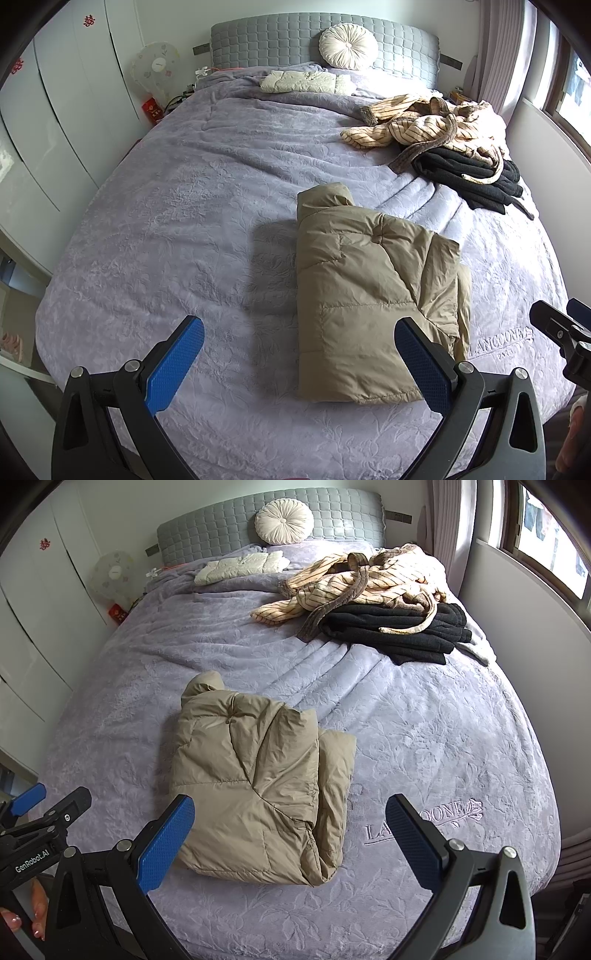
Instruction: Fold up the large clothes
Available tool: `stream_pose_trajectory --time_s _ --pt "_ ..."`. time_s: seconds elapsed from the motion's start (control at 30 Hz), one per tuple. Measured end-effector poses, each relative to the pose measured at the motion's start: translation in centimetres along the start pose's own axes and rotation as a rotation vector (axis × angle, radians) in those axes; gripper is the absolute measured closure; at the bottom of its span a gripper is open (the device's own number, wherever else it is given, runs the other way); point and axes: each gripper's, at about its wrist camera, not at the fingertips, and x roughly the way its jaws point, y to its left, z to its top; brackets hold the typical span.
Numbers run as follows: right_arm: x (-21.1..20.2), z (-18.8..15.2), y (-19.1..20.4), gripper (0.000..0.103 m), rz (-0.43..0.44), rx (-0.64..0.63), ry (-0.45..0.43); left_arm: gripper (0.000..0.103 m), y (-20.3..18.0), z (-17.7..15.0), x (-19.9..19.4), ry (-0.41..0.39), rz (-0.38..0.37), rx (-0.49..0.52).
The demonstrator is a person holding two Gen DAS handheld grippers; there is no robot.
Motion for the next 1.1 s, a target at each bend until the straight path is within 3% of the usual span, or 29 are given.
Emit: stream_pose_trajectory --time_s 1.1 --pt "-0.12 0.12 -0.18 0.000 0.003 -0.002 0.004 0.000 0.01 0.05 0.35 0.007 -0.002 0.009"
